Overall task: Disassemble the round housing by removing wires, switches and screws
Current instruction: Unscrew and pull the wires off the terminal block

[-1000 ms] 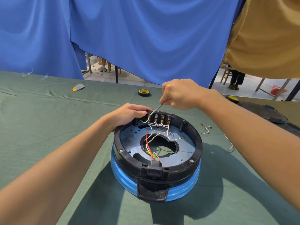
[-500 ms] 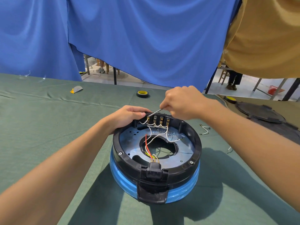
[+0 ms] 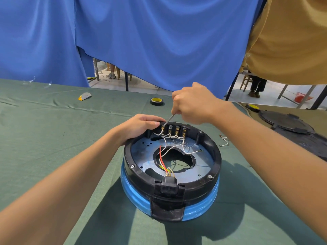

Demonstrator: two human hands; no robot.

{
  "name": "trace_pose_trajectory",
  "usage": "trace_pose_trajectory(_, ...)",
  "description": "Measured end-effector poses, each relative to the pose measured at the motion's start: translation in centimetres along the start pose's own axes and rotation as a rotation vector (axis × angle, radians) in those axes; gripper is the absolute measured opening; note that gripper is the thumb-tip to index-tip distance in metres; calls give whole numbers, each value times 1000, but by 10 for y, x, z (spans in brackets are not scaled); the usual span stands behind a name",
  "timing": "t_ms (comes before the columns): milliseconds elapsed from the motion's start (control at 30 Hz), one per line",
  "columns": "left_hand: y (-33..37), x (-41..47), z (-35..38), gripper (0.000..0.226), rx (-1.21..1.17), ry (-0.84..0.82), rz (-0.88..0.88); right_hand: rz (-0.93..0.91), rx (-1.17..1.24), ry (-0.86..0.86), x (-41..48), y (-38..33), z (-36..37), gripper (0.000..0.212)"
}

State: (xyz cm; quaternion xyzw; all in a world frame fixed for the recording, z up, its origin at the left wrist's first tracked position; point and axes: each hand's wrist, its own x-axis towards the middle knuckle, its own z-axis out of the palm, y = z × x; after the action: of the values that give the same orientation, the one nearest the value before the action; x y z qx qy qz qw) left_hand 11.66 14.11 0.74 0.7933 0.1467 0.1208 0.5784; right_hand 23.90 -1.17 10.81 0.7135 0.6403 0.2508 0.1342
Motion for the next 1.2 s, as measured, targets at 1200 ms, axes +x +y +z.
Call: trace_pose_trajectory(1200,1,-2,0,34,-46,-18,-30,82,83,-42,-8,-2,5,37)
